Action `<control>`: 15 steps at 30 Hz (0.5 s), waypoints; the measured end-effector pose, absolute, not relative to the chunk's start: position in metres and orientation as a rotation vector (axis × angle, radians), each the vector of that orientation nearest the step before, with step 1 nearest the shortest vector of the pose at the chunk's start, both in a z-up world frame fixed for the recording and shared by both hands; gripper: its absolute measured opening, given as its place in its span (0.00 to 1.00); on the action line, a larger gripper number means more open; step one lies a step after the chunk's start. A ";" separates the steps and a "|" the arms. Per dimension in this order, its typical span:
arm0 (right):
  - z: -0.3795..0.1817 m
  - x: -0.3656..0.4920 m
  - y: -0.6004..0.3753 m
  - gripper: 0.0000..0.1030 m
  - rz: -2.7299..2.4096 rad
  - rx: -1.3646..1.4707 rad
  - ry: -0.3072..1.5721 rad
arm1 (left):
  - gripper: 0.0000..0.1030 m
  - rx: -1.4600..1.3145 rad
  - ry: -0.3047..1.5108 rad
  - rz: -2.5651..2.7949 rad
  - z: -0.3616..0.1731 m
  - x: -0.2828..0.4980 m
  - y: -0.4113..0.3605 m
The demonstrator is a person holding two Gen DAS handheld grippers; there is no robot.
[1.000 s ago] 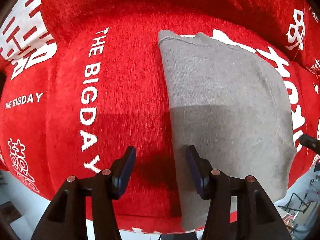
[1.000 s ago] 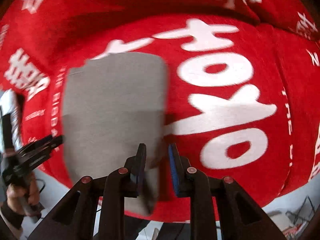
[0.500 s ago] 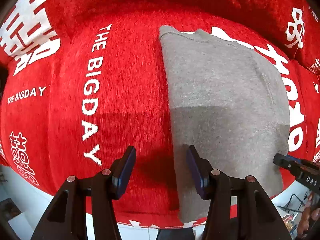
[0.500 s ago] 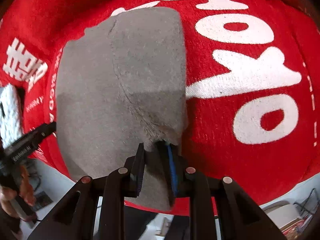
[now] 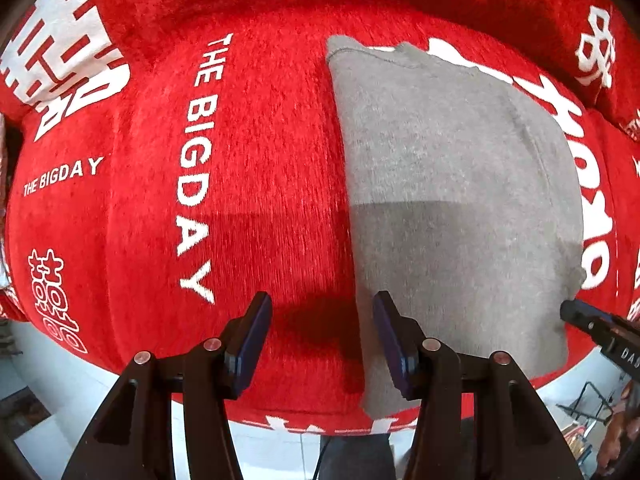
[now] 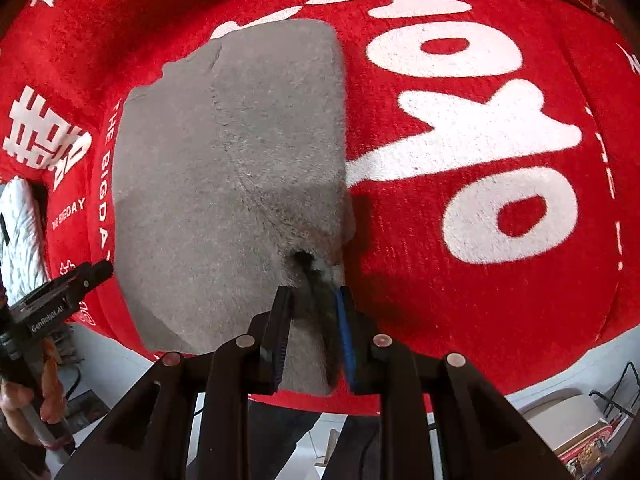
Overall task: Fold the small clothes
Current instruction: 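Withdraw both open tools from the folded sweater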
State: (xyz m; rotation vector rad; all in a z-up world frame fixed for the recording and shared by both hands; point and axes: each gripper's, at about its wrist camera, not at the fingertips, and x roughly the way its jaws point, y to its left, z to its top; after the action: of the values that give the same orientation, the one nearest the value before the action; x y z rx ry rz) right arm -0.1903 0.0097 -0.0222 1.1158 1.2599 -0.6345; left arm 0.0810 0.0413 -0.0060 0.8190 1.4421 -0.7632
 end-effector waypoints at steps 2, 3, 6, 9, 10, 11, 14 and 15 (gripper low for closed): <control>-0.021 -0.195 0.008 0.23 -0.652 1.112 1.272 | 0.53 0.837 1.454 -0.761 -0.007 0.079 0.043; -0.020 -0.198 0.007 0.24 -0.662 1.113 1.279 | 0.53 0.838 1.461 -0.761 -0.008 0.078 0.044; -0.014 -0.202 0.006 0.26 -0.688 1.112 1.294 | 0.95 0.833 1.448 -0.750 -0.004 0.075 0.048; 0.001 -0.201 0.006 0.27 -0.698 1.072 1.287 | 0.99 0.841 1.404 -0.749 0.006 0.070 0.049; 0.005 -0.199 0.006 0.39 -0.701 1.062 1.287 | 0.99 0.833 1.409 -0.752 0.008 0.068 0.049; 0.010 -0.197 0.006 0.51 -0.707 1.046 1.287 | 0.99 0.822 1.411 -0.755 0.012 0.067 0.049; 0.028 -0.186 0.006 0.87 -0.734 0.974 1.256 | 0.99 0.808 1.381 -0.760 0.022 0.064 0.047; 0.035 -0.181 0.007 0.87 -0.742 0.940 1.256 | 0.99 0.806 1.359 -0.761 0.028 0.062 0.046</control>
State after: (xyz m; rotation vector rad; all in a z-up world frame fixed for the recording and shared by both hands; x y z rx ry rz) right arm -0.1812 0.0069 0.0348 0.9398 1.2563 -0.7422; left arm 0.0616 0.0464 0.0279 0.8063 1.3589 -0.7610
